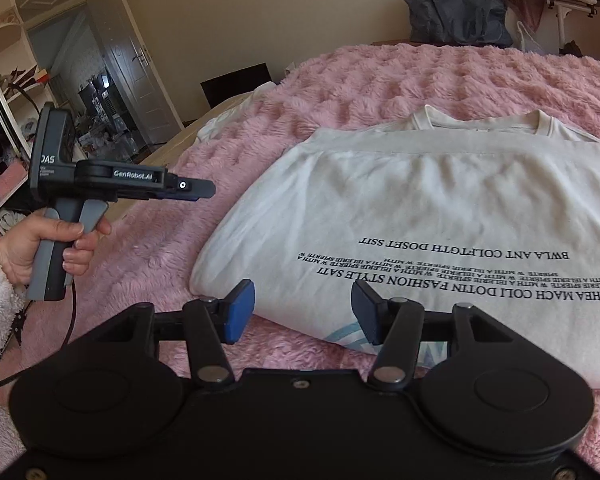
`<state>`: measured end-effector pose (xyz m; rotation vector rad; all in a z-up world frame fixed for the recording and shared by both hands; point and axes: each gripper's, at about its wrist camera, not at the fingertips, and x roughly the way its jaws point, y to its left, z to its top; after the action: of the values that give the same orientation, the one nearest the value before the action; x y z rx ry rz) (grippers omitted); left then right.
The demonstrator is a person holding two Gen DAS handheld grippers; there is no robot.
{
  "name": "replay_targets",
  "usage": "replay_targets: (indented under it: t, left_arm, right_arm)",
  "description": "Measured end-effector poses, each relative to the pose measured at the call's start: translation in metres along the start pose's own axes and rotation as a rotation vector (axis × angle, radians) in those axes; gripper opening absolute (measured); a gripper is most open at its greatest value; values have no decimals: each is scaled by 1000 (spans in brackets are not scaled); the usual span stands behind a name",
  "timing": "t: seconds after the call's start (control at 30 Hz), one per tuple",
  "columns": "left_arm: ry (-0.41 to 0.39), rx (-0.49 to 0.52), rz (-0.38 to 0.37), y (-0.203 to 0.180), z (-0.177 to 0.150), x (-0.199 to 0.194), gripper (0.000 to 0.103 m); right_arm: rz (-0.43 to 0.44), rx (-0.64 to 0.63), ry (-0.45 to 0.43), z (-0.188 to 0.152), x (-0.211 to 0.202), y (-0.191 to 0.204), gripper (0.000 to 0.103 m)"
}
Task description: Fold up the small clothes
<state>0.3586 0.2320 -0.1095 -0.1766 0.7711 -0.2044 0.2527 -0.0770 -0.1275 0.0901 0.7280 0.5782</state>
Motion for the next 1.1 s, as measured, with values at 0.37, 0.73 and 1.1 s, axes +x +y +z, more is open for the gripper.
replay_targets:
  t: [0.37, 0.73, 1.1]
  left_arm:
    - [-89, -44, -120, -27, 20, 11, 47]
    - [14, -30, -51, -32, 6, 58, 47]
    - [-1, -36, -74, -29, 7, 53, 48]
  right_arm:
    - [-113, -92, -8, 2, 28, 17, 55]
    - [-120, -28, 76, -20, 48, -3, 56]
    - [-120, -42, -19, -7, 33, -2, 60]
